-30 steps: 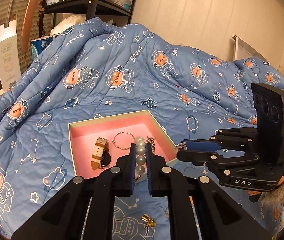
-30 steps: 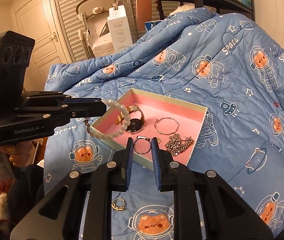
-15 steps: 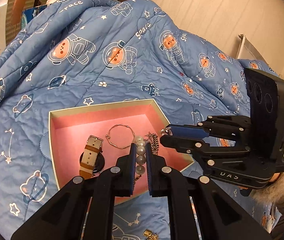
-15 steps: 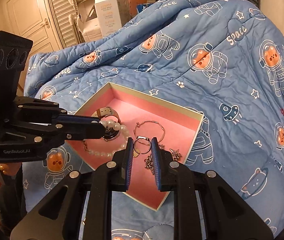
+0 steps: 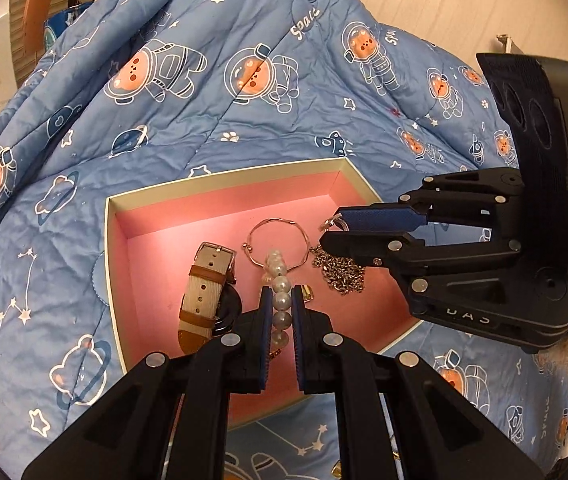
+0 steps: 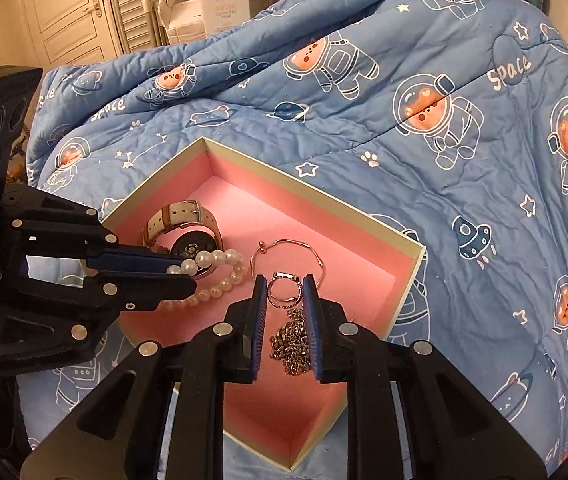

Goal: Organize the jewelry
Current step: 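Carry the pearl bracelet with the left tool while the right tool carries the earring into the box, then open both tools releasing the bracelet and earring in the box, then move both tools back to the gold charm and hoop earring on the quilt, then grasp the gold star charm with the left tool while the right tool grasps the gold hoop earring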

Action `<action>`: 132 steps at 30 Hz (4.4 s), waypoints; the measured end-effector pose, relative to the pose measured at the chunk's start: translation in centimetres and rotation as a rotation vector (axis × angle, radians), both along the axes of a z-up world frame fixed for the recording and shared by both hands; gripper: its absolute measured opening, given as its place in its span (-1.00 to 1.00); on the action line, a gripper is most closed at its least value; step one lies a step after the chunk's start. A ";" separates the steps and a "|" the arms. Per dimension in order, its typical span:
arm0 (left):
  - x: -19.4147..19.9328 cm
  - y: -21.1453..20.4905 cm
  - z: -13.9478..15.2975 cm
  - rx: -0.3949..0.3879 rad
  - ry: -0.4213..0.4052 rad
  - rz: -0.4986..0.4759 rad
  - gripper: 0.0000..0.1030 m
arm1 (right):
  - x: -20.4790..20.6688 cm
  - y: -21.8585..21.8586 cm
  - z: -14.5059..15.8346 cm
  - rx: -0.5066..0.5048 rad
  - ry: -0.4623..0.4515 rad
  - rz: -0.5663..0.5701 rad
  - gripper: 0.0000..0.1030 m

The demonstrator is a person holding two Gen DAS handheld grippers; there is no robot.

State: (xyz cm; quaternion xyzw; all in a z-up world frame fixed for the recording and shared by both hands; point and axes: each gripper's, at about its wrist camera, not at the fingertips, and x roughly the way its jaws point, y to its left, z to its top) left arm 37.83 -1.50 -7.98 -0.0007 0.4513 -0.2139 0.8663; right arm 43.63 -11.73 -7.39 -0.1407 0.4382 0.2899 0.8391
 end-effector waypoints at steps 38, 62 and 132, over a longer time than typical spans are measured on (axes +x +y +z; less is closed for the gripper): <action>-6.2 0.8 3.5 0.162 -0.226 0.075 0.70 | 1.0 2.1 -0.4 -0.054 -0.080 0.028 0.23; -17.8 3.3 0.8 0.040 -0.198 0.217 0.87 | -14.2 -3.5 -0.8 0.123 -0.089 -0.101 0.66; -17.1 -1.0 0.3 -0.020 -0.179 0.099 -0.72 | -19.1 -5.0 -3.4 0.246 0.006 -0.151 -0.52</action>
